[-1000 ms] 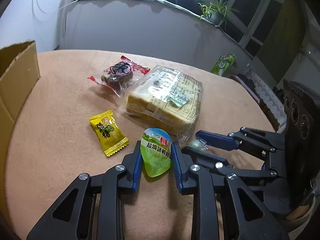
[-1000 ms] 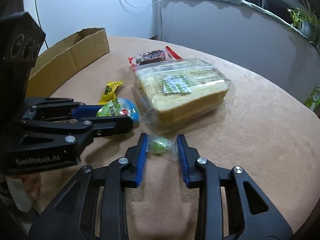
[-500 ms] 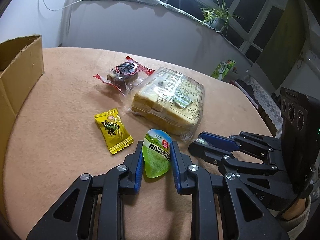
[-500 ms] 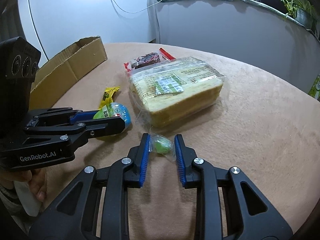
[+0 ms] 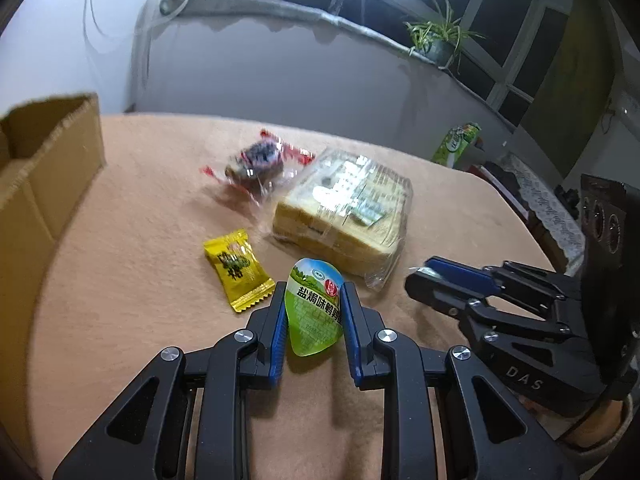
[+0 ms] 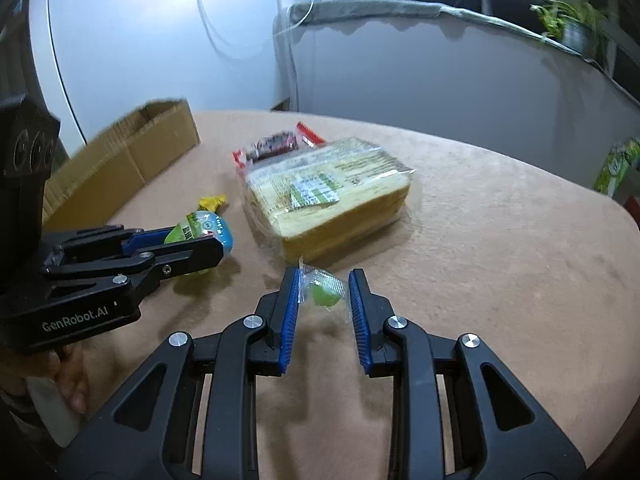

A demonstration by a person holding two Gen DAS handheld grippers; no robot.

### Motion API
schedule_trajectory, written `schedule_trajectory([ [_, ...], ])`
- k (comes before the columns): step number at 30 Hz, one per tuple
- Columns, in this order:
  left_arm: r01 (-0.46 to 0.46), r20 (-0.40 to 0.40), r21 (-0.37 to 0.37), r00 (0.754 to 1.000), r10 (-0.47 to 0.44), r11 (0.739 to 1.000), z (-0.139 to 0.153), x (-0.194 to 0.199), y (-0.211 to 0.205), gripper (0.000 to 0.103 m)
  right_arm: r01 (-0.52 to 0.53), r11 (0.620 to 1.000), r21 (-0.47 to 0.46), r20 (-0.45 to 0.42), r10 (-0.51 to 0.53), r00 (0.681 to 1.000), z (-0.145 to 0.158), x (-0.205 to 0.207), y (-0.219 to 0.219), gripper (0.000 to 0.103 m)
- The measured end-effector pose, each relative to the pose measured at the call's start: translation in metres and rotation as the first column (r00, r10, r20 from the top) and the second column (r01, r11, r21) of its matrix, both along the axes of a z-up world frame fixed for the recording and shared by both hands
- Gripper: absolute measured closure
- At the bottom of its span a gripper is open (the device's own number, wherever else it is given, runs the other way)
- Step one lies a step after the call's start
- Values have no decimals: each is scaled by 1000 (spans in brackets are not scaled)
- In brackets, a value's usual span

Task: Organize snacks
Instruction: 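Carry the jelly cup and clear candy into the box and release both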

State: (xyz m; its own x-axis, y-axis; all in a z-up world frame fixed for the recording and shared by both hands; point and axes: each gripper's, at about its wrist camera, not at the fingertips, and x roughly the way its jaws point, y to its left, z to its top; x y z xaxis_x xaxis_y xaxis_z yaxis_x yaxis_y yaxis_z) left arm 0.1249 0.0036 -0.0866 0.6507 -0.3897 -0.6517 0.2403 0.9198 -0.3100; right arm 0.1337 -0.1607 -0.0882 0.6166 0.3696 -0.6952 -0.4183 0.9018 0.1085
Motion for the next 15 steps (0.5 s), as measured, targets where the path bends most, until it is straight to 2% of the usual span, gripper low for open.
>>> schedule_trajectory([
  [7, -27, 112, 87, 994, 18, 996, 35, -38, -3, 80, 30, 997, 66, 66, -34, 997, 24, -33, -7, 77],
  [15, -104, 258, 123, 964, 70, 987, 87, -79, 19, 80, 0, 996, 90, 157, -14, 988, 63, -54, 11, 77],
])
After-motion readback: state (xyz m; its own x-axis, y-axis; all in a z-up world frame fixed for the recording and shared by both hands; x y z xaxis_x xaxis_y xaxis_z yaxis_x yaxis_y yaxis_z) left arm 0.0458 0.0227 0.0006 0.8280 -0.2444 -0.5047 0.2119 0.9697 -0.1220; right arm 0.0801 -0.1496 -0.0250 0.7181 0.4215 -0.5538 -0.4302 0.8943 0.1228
